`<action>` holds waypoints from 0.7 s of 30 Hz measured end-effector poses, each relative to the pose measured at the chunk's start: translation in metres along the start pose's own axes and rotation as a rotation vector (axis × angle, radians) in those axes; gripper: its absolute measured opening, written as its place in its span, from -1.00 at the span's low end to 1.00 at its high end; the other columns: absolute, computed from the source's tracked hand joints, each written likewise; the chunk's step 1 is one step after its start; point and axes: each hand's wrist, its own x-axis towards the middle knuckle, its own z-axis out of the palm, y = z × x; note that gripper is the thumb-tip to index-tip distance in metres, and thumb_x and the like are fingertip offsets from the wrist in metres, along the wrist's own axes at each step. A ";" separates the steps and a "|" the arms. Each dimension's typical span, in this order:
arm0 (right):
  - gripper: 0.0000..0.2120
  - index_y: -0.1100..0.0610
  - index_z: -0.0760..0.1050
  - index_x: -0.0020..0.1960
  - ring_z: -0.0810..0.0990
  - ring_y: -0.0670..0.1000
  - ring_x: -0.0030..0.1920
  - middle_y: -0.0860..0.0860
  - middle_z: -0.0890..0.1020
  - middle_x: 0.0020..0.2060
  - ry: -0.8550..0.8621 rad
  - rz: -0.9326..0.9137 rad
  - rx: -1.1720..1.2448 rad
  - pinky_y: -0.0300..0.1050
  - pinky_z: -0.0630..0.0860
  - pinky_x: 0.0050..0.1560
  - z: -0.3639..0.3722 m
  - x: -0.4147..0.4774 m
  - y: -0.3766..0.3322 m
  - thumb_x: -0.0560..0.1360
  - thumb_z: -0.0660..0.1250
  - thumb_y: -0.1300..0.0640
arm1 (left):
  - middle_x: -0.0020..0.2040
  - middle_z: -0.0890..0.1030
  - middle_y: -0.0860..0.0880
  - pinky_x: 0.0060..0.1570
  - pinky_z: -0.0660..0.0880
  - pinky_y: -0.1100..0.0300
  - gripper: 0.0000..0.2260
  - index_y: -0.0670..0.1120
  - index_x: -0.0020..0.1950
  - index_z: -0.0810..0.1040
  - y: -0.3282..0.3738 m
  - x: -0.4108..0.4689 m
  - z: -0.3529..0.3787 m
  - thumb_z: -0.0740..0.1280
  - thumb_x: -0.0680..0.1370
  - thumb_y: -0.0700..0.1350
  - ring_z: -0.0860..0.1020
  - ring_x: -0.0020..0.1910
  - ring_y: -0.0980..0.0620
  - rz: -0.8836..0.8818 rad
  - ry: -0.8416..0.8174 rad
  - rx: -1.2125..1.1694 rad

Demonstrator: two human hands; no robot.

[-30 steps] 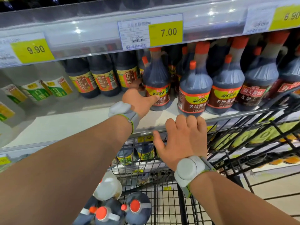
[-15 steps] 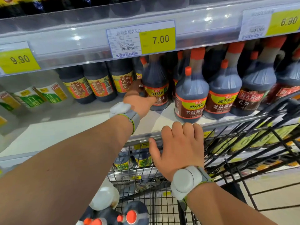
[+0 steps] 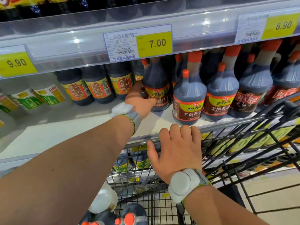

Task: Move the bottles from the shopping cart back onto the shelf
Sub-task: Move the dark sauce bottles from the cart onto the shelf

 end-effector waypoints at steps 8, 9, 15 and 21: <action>-0.60 0.13 0.41 -0.15 0.35 0.16 -0.16 0.08 0.41 -0.23 -0.036 -0.006 0.004 0.21 0.31 0.14 -0.001 -0.001 0.002 0.52 0.18 -0.23 | 0.38 0.56 0.01 0.27 0.52 0.02 -0.26 0.13 0.54 0.32 -0.001 -0.010 -0.004 0.48 0.38 0.14 0.55 0.30 -0.09 0.037 -0.023 0.002; -0.60 0.13 0.41 -0.14 0.35 0.17 -0.14 0.08 0.41 -0.22 -0.047 -0.012 0.003 0.22 0.31 0.17 -0.002 -0.001 0.002 0.52 0.18 -0.23 | 0.42 0.53 0.02 0.28 0.49 0.08 -0.24 0.14 0.56 0.29 -0.001 -0.014 -0.006 0.48 0.40 0.16 0.52 0.35 -0.10 0.054 -0.023 0.017; -0.54 0.14 0.48 0.05 0.44 0.22 -0.01 0.09 0.47 -0.11 -0.108 -0.108 -0.004 0.29 0.22 0.42 -0.010 -0.007 0.007 0.52 0.16 -0.26 | 0.41 0.54 0.03 0.33 0.40 0.11 -0.36 0.14 0.52 0.33 -0.012 -0.055 -0.033 0.37 0.47 0.26 0.47 0.40 -0.12 0.366 0.004 0.250; -0.30 0.11 0.31 0.50 0.37 0.25 0.38 0.13 0.47 0.33 -0.187 -0.187 -0.024 0.29 0.04 0.52 -0.019 -0.014 0.014 0.54 0.04 -0.32 | 0.66 0.12 0.00 0.58 -0.06 -0.24 -0.20 0.14 0.66 0.01 -0.021 -0.095 -0.073 0.20 0.49 0.36 0.08 0.61 -0.19 0.554 -0.101 0.651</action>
